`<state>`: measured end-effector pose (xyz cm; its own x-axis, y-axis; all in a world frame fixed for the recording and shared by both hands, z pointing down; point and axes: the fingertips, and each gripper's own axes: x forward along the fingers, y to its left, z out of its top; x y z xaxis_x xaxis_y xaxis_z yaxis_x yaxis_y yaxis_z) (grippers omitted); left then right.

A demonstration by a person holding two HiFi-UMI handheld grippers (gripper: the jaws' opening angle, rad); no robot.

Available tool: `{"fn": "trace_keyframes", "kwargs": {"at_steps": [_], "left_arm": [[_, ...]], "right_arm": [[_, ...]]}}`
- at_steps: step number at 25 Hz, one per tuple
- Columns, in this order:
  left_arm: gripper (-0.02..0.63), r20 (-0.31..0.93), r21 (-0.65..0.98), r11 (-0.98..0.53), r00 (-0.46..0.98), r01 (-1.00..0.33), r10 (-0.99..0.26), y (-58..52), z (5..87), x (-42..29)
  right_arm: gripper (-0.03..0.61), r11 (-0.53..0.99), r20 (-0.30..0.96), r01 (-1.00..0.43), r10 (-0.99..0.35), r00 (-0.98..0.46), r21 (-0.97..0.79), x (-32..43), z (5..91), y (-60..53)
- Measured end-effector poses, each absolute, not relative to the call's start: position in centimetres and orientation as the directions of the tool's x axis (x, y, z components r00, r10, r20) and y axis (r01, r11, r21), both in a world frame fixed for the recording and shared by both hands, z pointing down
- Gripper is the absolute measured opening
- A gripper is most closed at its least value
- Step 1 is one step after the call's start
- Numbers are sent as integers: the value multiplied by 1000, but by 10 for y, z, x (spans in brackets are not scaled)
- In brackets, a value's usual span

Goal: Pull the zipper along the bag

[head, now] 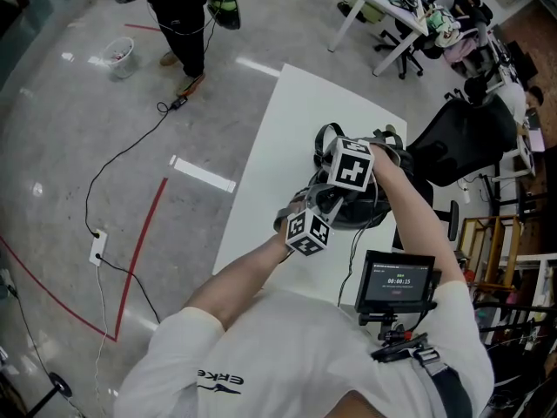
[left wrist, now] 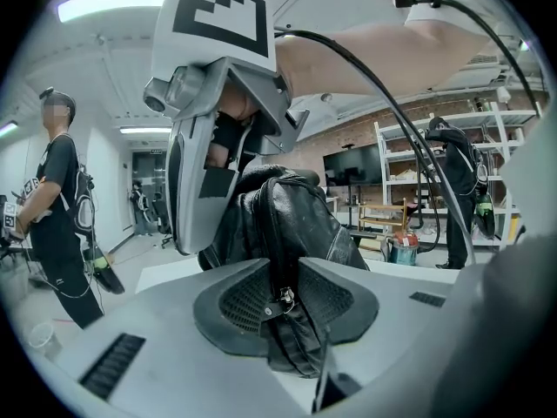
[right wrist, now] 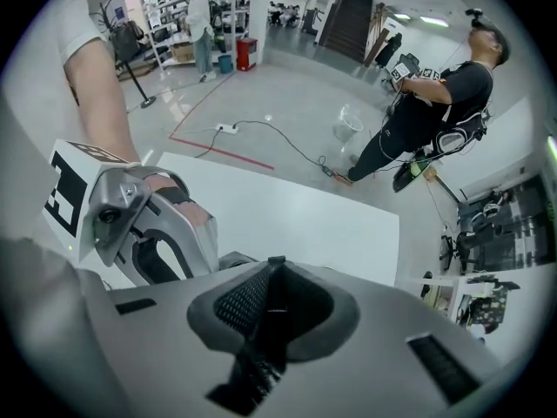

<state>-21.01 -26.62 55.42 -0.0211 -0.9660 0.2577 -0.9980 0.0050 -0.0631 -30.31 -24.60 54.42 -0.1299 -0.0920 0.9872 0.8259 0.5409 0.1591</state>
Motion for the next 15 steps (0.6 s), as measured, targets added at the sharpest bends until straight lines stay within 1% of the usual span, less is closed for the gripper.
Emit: {"fn": "trace_keyframes", "kwargs": {"at_steps": [6,11,15], "left_arm": [[101,255,-69,7,-24,-998,-967,-260,548,-205],[101,255,-63,6,-22,-998,-967,-260,548,-209],[101,258,-54,7,-21,-999,-966,-259,550,-212]], "right_arm": [[51,564,981,803,-79,-177,191,-302,532,-243],[51,609,964,756,-58,-260,240,-311,527,-249],[55,643,935,708,-35,-353,292,-317,518,-254]]}}
